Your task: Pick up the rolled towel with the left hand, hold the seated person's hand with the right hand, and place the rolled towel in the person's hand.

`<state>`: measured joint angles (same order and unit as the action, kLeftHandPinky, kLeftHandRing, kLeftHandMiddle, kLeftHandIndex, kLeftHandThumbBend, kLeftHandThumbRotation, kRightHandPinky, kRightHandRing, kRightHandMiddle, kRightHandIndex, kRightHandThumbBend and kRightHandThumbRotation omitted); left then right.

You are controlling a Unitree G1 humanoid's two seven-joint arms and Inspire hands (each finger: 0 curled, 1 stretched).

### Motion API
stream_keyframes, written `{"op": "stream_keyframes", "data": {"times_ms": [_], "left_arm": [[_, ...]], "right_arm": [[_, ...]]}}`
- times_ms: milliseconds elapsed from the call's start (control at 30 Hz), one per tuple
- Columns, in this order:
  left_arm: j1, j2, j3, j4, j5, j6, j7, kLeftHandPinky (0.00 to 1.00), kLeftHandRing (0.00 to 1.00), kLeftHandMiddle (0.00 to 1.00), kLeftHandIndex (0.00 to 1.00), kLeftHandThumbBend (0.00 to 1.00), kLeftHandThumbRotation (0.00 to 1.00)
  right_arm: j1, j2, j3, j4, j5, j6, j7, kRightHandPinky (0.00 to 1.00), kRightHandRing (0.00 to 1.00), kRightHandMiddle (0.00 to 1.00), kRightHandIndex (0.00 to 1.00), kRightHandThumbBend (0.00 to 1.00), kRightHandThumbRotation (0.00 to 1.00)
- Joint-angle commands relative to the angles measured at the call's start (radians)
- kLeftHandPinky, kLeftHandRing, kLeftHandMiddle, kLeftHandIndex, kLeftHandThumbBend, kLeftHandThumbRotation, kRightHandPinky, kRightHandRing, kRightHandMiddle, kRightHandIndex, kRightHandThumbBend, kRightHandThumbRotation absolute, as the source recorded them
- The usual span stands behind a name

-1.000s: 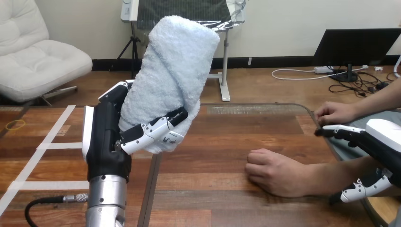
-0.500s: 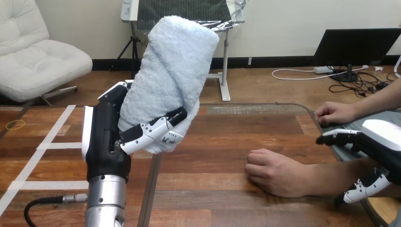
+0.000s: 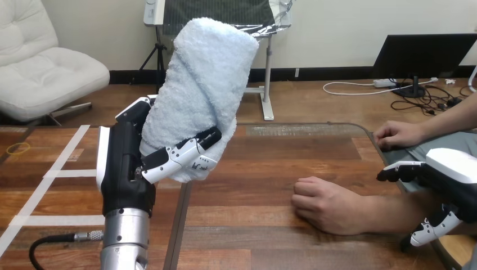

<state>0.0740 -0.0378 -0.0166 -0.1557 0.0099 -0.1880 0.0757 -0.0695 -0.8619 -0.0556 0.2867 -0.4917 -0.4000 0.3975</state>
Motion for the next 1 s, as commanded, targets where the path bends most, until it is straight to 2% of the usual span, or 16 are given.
{"op": "stream_keyframes", "data": {"times_ms": [0, 200, 433, 967], "left_arm": [[-0.049, -0.002, 0.006, -0.052, -0.004, -0.033, -0.003, 0.21, 0.29, 0.36, 0.38, 0.51, 0.0], [-0.05, -0.003, 0.005, -0.05, -0.001, -0.033, -0.002, 0.21, 0.29, 0.35, 0.38, 0.52, 0.0], [-0.052, -0.004, 0.005, -0.048, -0.004, -0.035, -0.003, 0.21, 0.29, 0.35, 0.38, 0.52, 0.0], [-0.057, 0.001, 0.01, -0.039, 0.001, -0.048, -0.004, 0.21, 0.28, 0.35, 0.38, 0.52, 0.0]], "right_arm": [[-0.087, -0.019, 0.022, 0.028, -0.023, -0.003, -0.039, 0.73, 0.81, 0.81, 0.8, 1.0, 0.1], [-0.115, -0.019, 0.055, 0.074, -0.057, -0.027, -0.07, 0.73, 0.79, 0.81, 0.79, 1.0, 0.11], [-0.148, -0.009, 0.097, 0.105, -0.104, -0.006, -0.079, 0.75, 0.8, 0.81, 0.8, 1.0, 0.14], [-0.198, 0.028, 0.177, 0.146, -0.165, 0.044, -0.106, 0.73, 0.81, 0.81, 0.81, 1.0, 0.16]]}}
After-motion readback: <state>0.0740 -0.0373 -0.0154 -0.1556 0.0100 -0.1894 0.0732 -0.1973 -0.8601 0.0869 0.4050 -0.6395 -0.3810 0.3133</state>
